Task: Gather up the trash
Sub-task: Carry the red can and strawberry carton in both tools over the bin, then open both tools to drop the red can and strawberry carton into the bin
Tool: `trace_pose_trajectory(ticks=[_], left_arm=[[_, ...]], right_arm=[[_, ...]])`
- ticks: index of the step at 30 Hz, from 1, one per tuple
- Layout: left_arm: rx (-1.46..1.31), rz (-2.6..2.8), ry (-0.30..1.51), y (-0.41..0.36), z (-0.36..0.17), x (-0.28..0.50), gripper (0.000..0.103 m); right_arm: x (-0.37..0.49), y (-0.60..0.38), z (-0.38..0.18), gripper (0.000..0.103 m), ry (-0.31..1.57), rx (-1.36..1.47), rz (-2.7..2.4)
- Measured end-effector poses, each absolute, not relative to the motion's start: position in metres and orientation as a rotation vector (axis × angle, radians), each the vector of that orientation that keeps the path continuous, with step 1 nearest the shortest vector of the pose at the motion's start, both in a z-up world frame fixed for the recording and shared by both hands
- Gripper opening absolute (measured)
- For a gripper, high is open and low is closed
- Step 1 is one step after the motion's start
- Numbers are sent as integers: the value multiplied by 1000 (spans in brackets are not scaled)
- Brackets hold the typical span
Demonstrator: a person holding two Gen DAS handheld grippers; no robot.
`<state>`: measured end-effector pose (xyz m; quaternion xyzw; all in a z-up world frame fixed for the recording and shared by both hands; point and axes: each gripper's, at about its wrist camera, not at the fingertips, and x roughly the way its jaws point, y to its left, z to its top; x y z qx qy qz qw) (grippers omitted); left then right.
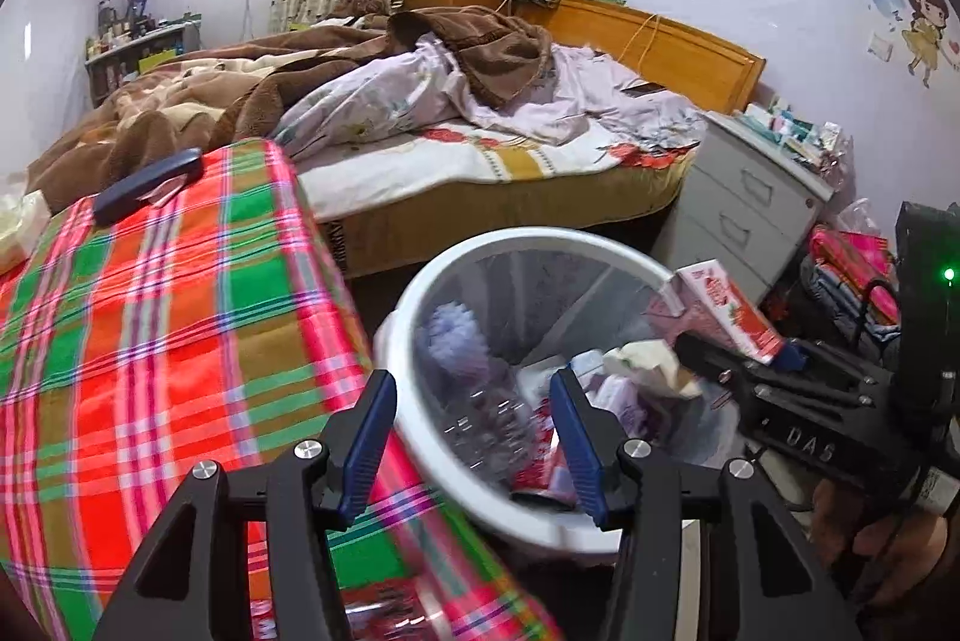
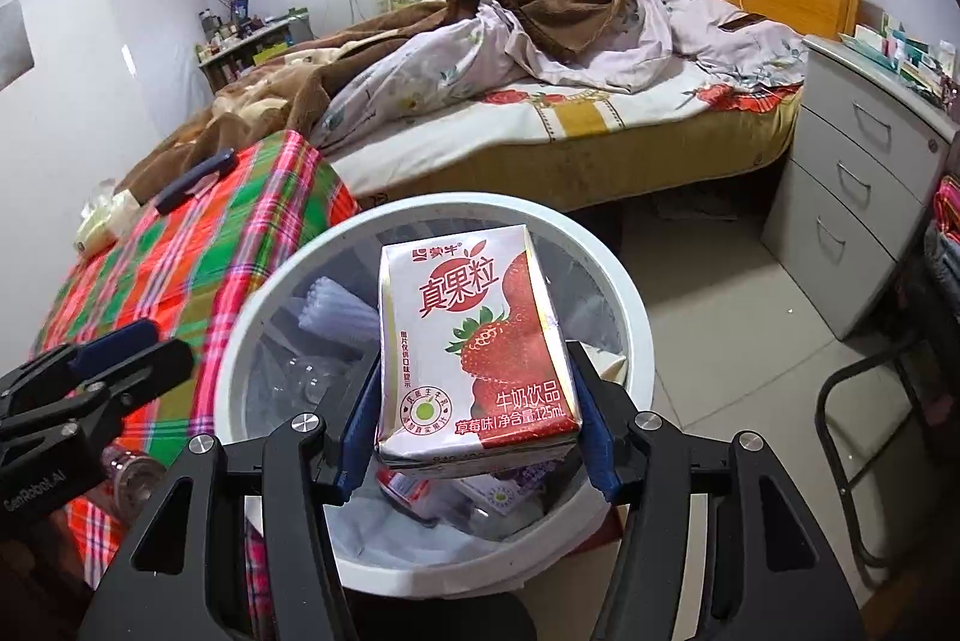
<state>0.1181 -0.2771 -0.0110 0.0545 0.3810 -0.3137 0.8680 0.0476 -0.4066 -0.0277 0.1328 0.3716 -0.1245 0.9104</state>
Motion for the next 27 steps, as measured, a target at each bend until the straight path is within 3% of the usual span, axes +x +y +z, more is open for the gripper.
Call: trace_pose_trajectory(ticks=[4,18,27], left_arm=[[91,-629,749,-246,-1,104,67],[103,-630,835,-200,-23,88,68],[430,-755,759,-210,-29,60,73]], right_arm=[[45,-405,-27,58,752,293,-237],[42,-385,-19,58,703,288,-174],[41,-379,-18,58,698,290,-162]])
